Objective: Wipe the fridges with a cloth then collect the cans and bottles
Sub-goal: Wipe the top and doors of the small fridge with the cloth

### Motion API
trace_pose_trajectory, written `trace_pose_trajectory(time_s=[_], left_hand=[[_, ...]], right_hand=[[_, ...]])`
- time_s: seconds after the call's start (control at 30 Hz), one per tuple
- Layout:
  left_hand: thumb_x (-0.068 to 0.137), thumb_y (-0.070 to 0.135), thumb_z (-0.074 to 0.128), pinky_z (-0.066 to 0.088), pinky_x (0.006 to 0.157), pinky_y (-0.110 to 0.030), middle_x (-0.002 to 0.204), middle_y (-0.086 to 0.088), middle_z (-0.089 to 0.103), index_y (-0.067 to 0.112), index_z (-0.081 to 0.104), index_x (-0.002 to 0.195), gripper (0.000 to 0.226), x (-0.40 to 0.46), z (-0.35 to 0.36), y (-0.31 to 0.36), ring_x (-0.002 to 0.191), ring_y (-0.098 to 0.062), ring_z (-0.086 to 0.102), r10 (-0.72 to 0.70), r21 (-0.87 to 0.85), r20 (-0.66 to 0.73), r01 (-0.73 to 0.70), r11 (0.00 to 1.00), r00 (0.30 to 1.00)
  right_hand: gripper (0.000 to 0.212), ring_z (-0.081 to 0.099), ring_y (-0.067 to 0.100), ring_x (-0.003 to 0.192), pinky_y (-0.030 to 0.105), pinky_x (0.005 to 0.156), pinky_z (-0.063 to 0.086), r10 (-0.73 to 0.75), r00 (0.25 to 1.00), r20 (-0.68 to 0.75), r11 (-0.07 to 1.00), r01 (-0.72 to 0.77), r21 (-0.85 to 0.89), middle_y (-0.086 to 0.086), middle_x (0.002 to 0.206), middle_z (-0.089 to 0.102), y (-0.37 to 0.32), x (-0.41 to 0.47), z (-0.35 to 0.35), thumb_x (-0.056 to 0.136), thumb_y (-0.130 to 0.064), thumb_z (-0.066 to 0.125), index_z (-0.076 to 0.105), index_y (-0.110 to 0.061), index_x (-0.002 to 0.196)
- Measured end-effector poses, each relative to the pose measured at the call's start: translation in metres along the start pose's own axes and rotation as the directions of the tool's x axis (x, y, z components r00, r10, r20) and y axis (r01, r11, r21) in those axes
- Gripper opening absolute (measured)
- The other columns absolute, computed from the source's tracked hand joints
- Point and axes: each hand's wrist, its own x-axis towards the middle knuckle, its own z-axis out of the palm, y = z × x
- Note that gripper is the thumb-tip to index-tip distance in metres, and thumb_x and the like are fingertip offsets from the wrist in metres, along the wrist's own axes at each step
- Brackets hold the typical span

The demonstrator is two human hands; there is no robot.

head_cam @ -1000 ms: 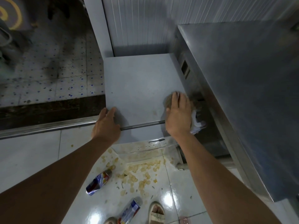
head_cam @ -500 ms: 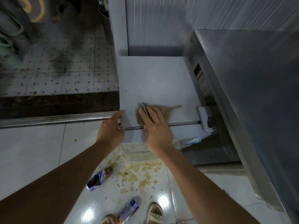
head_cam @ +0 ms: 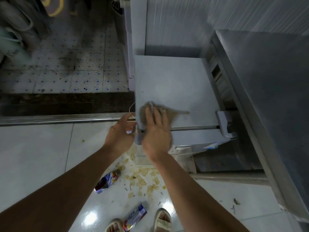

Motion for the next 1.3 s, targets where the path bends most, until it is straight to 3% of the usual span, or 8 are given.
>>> trace_pose_trajectory(time_s=[0.1, 0.43, 0.57, 0.67, 0.87, 0.97, 1.1, 1.3], left_hand=[[0.081, 0.0, 0.058, 0.047, 0.092, -0.031, 0.117, 0.001, 0.064, 0.028, 0.04, 0.135, 0.063, -0.005, -0.007, -0.006, 0.109, -0.02, 0.06, 0.021, 0.044, -0.024, -0.02, 0.999, 1.0], [0.084, 0.002, 0.059, 0.047, 0.095, -0.033, 0.125, -0.001, 0.059, 0.023, 0.035, 0.139, 0.064, -0.017, -0.02, -0.018, 0.112, -0.017, 0.057, 0.038, -0.003, -0.013, -0.038, 0.999, 0.999], [0.083, -0.003, 0.056, 0.047, 0.096, -0.04, 0.125, -0.005, 0.058, 0.021, 0.035, 0.139, 0.064, -0.023, -0.025, -0.027, 0.113, -0.025, 0.056, -0.008, 0.014, -0.021, 0.009, 1.0, 1.0], [0.084, -0.002, 0.055, 0.046, 0.097, -0.038, 0.128, -0.007, 0.055, 0.02, 0.034, 0.139, 0.064, -0.026, -0.028, -0.027, 0.114, -0.026, 0.054, -0.01, 0.031, -0.012, 0.01, 0.999, 1.0], [0.085, 0.001, 0.055, 0.047, 0.096, -0.04, 0.135, -0.005, 0.049, 0.02, 0.035, 0.139, 0.061, -0.031, -0.022, -0.017, 0.117, -0.023, 0.051, 0.083, 0.071, 0.012, -0.084, 0.994, 0.996], [0.083, 0.0, 0.056, 0.046, 0.097, -0.041, 0.138, -0.004, 0.047, 0.019, 0.037, 0.138, 0.062, -0.033, -0.014, -0.012, 0.123, -0.023, 0.047, 0.146, 0.093, 0.015, -0.147, 0.985, 0.989], [0.082, 0.002, 0.058, 0.033, 0.105, -0.033, 0.144, -0.001, 0.04, 0.023, 0.034, 0.14, 0.067, -0.039, 0.006, -0.006, 0.132, -0.02, 0.036, 0.211, 0.166, 0.03, -0.213, 0.963, 0.977], [0.085, 0.012, 0.06, 0.021, 0.114, -0.035, 0.153, 0.003, 0.027, 0.017, 0.033, 0.143, 0.064, -0.053, 0.044, 0.004, 0.14, -0.016, 0.025, 0.238, 0.344, -0.051, -0.207, 0.916, 0.97]], right_hand=[[0.071, 0.009, 0.025, 0.145, 0.036, 0.119, 0.011, -0.161, 0.984, 0.081, 0.986, 0.156, 0.065, 0.002, 0.156, 0.021, -0.011, -0.001, 0.006, 0.087, -0.018, 0.056, 0.022, -0.024, 0.148], [0.056, 0.004, 0.038, 0.142, 0.055, 0.115, 0.007, 0.05, 0.975, 0.219, 0.999, -0.046, -0.025, 0.006, 0.155, 0.014, -0.009, 0.073, -0.002, 0.095, -0.032, 0.043, 0.02, -0.034, 0.147], [0.05, 0.01, 0.039, 0.141, 0.054, 0.115, 0.015, -0.128, 0.98, 0.152, 0.983, 0.145, -0.108, 0.001, 0.151, 0.021, -0.022, 0.012, 0.006, 0.089, -0.033, 0.051, 0.038, -0.033, 0.138], [0.039, 0.021, 0.039, 0.139, 0.049, 0.114, 0.021, -0.151, 0.986, 0.075, 0.979, 0.159, -0.127, 0.004, 0.146, 0.035, -0.026, -0.027, 0.011, 0.089, -0.028, 0.051, 0.054, -0.025, 0.128], [0.057, 0.035, 0.034, 0.134, 0.044, 0.115, 0.025, -0.257, 0.965, 0.058, 0.962, 0.261, -0.081, 0.01, 0.139, 0.045, 0.002, -0.035, 0.0, 0.08, -0.029, 0.068, 0.05, -0.018, 0.133], [0.063, 0.032, 0.031, 0.136, 0.047, 0.114, 0.026, -0.214, 0.973, 0.091, 0.973, 0.22, -0.065, 0.008, 0.143, 0.04, 0.043, -0.038, -0.014, 0.083, -0.039, 0.064, 0.044, -0.018, 0.138], [0.059, 0.036, 0.031, 0.133, 0.048, 0.11, 0.029, -0.071, 0.997, 0.042, 0.984, 0.077, -0.159, 0.01, 0.141, 0.04, 0.12, -0.041, -0.039, 0.092, -0.055, 0.035, 0.04, -0.018, 0.137], [0.053, 0.03, 0.038, 0.136, 0.054, 0.112, 0.024, 0.106, 0.989, -0.099, 0.988, -0.116, -0.104, 0.019, 0.142, 0.039, 0.161, -0.044, -0.053, 0.096, -0.042, 0.036, 0.042, -0.006, 0.135]])
